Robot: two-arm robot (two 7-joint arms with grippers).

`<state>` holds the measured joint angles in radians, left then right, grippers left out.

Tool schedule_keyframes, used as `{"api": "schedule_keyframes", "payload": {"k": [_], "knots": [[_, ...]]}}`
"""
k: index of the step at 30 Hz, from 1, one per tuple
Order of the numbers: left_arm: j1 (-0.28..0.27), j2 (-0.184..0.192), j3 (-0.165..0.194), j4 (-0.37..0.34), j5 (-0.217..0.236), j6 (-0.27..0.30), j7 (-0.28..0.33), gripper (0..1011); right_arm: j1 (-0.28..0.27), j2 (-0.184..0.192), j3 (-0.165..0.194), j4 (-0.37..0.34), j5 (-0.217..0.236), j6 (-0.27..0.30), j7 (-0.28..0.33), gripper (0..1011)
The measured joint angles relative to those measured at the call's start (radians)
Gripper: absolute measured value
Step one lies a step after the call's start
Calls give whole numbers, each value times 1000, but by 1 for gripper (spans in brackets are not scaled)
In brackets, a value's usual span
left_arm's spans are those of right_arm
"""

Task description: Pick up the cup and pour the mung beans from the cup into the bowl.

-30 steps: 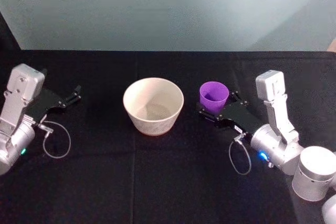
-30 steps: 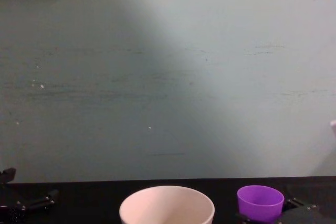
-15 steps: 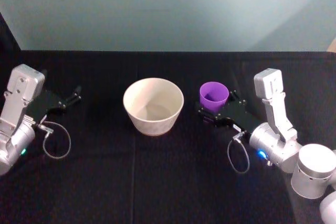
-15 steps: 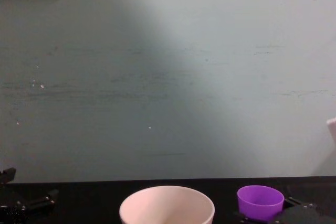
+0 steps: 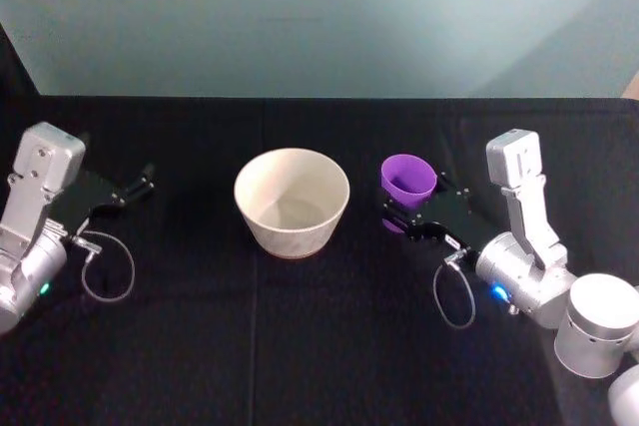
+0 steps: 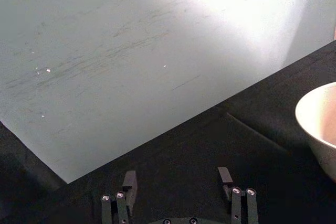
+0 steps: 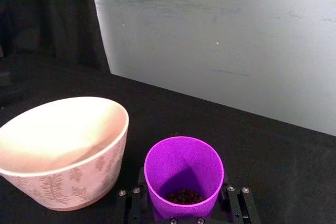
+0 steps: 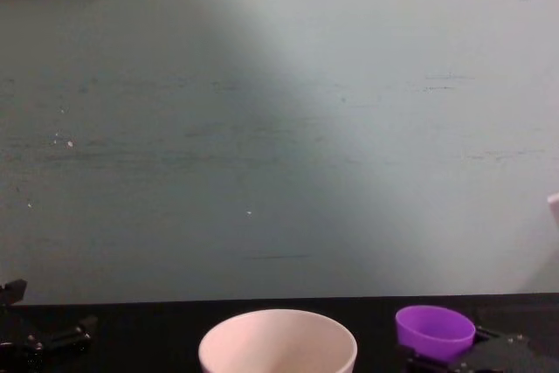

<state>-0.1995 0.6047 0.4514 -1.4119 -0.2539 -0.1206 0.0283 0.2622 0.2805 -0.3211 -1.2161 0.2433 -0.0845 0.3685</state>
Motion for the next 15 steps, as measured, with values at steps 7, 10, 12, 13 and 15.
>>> {"api": "schedule_keyframes", "payload": {"k": [7, 10, 12, 13, 15], "knots": [[0, 0, 0, 0, 0, 0, 0, 1000, -22, 16, 10, -77, -10, 19, -1, 724], [0, 0, 0, 0, 0, 0, 0, 1000, -27, 24, 12, -108, -14, 31, -3, 724], [0, 0, 0, 0, 0, 0, 0, 1000, -32, 30, 15, -136, -17, 42, -5, 726], [0, 0, 0, 0, 0, 0, 0, 1000, -35, 34, 18, -156, -18, 49, -9, 726], [0, 0, 0, 0, 0, 0, 0, 1000, -37, 37, 21, -174, -19, 56, -12, 724]]}}
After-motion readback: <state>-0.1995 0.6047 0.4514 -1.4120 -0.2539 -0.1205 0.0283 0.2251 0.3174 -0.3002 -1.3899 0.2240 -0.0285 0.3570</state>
